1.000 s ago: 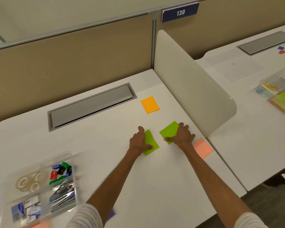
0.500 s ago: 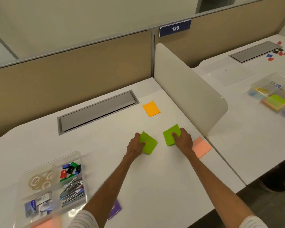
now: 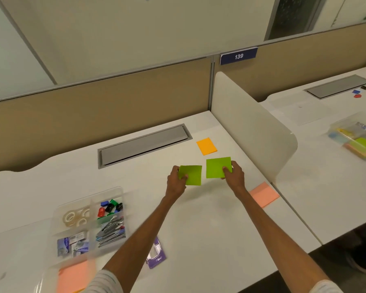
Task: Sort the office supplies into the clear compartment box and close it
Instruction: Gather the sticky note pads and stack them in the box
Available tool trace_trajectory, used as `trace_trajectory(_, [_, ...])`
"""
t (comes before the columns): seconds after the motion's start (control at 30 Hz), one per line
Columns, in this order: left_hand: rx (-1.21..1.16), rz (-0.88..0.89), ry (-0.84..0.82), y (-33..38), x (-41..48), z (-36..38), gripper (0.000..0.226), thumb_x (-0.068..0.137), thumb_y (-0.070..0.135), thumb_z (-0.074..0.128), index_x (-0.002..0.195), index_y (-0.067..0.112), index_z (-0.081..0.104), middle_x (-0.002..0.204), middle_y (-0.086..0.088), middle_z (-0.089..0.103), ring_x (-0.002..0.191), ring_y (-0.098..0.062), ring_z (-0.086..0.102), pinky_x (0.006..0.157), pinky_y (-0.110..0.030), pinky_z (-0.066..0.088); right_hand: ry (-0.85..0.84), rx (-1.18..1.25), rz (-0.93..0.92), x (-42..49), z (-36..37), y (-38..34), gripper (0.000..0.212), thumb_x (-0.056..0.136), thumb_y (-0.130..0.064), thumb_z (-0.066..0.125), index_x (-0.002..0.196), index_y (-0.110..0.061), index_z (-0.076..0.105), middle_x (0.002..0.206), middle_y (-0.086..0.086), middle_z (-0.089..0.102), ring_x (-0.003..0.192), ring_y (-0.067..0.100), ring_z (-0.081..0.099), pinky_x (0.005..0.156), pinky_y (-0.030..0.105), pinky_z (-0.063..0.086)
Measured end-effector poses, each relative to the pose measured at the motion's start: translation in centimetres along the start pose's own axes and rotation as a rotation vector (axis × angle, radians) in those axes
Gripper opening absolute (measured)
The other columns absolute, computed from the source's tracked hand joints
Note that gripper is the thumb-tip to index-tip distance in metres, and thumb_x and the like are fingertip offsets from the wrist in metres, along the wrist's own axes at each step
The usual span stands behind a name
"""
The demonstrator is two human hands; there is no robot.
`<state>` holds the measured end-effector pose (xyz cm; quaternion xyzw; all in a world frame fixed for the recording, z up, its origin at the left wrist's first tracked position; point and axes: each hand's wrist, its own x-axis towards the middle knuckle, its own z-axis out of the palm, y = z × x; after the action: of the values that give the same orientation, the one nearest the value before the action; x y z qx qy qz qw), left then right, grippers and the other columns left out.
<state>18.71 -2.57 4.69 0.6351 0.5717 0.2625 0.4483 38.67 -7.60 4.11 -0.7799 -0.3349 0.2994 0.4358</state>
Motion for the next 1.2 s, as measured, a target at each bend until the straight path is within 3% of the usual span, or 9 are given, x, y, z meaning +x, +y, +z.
trace_trajectory(0.23, [-0.093, -0.009, 0.112, -1.2, -1.9, -4.6, 0.024, 0.093, 0.001, 0.058, 0.113, -0.008, 0.048, 0.102, -0.021, 0.055, 0.092, -0.034, 0.056, 0.067, -0.047, 0.058, -0.052, 0.057, -0.031, -2.5, 2.3, -2.8, 0.025, 0.097, -0.008, 0.050, 0.119, 0.003, 0.055, 0.116, 0.026, 0.062, 0.095, 0.043, 0.066, 0.086, 0.053, 0.054])
trace_trajectory(0.4, [-0.140, -0.024, 0.138, -2.9, -3.4, -8.0, 0.031, 0.096, 0.001, 0.055, 0.124, -0.007, 0.043, 0.118, -0.025, 0.055, 0.094, -0.030, 0.057, 0.072, -0.045, 0.058, -0.127, 0.089, -0.045, -4.7, 4.8, -4.5, 0.027, 0.101, -0.014, 0.046, 0.123, 0.000, 0.053, 0.120, 0.024, 0.060, 0.095, 0.039, 0.065, 0.066, 0.032, 0.049])
trace_trajectory(0.6, [-0.202, -0.075, 0.192, -6.5, -6.6, -13.8, 0.034, 0.099, 0.006, 0.051, 0.129, -0.003, 0.040, 0.127, -0.023, 0.053, 0.106, -0.035, 0.060, 0.081, -0.044, 0.058, -0.235, 0.120, -0.040, -8.8, 9.8, -6.3, 0.032, 0.103, -0.018, 0.042, 0.128, -0.001, 0.051, 0.121, 0.026, 0.060, 0.083, 0.032, 0.062, 0.062, 0.031, 0.046])
trace_trajectory(0.77, [-0.336, -0.171, 0.298, -11.6, -10.2, -18.4, 0.026, 0.099, 0.003, 0.048, 0.124, -0.002, 0.043, 0.112, -0.018, 0.055, 0.091, -0.029, 0.063, 0.056, -0.025, 0.059, -0.316, 0.118, -0.063, -13.1, 14.6, -7.4, 0.032, 0.104, -0.020, 0.040, 0.129, -0.002, 0.050, 0.121, 0.024, 0.061, 0.078, 0.031, 0.061, 0.065, 0.030, 0.046])
trace_trajectory(0.8, [-0.348, -0.180, 0.317, -12.5, -10.9, -19.3, 0.026, 0.098, 0.001, 0.049, 0.124, -0.003, 0.044, 0.111, -0.017, 0.055, 0.091, -0.028, 0.063, 0.055, -0.025, 0.060, -0.330, 0.118, -0.066, -13.9, 15.5, -7.5, 0.032, 0.104, -0.020, 0.040, 0.129, -0.002, 0.050, 0.121, 0.024, 0.061, 0.077, 0.031, 0.061, 0.066, 0.030, 0.047])
trace_trajectory(0.9, [-0.326, -0.220, 0.368, -15.0, -12.9, -22.0, 0.030, 0.097, 0.001, 0.051, 0.125, -0.004, 0.046, 0.119, -0.023, 0.057, 0.108, -0.038, 0.060, 0.082, -0.052, 0.058, -0.374, 0.103, -0.088, -16.3, 18.2, -7.9, 0.032, 0.104, -0.021, 0.039, 0.129, -0.003, 0.050, 0.121, 0.022, 0.061, 0.072, 0.028, 0.061, 0.063, 0.028, 0.047])
trace_trajectory(0.97, [-0.341, -0.232, 0.384, -16.2, -14.2, -23.4, 0.029, 0.097, 0.000, 0.050, 0.125, -0.005, 0.045, 0.115, -0.020, 0.055, 0.104, -0.036, 0.060, 0.081, -0.055, 0.057, -0.405, 0.091, -0.103, -17.9, 19.9, -7.9, 0.032, 0.104, -0.021, 0.039, 0.129, -0.004, 0.050, 0.121, 0.021, 0.061, 0.073, 0.027, 0.061, 0.062, 0.027, 0.047])
trace_trajectory(1.1, [-0.346, -0.218, 0.417, -18.3, -16.9, -25.9, 0.030, 0.097, 0.000, 0.050, 0.126, -0.005, 0.044, 0.112, -0.016, 0.052, 0.081, -0.021, 0.067, 0.053, -0.031, 0.060, -0.449, 0.072, -0.121, -21.0, 22.9, -7.6, 0.032, 0.104, -0.020, 0.040, 0.130, -0.003, 0.049, 0.121, 0.023, 0.061, 0.078, 0.032, 0.061, 0.062, 0.030, 0.049])
trace_trajectory(1.2, [-0.323, -0.237, 0.472, -20.0, -18.5, -27.4, 0.030, 0.097, 0.003, 0.052, 0.124, -0.005, 0.045, 0.115, -0.017, 0.053, 0.095, -0.029, 0.065, 0.062, -0.036, 0.062, -0.468, 0.058, -0.123, -23.2, 24.7, -7.2, 0.032, 0.103, -0.017, 0.042, 0.130, -0.003, 0.050, 0.125, 0.023, 0.058, 0.101, 0.040, 0.061, 0.080, 0.044, 0.053])
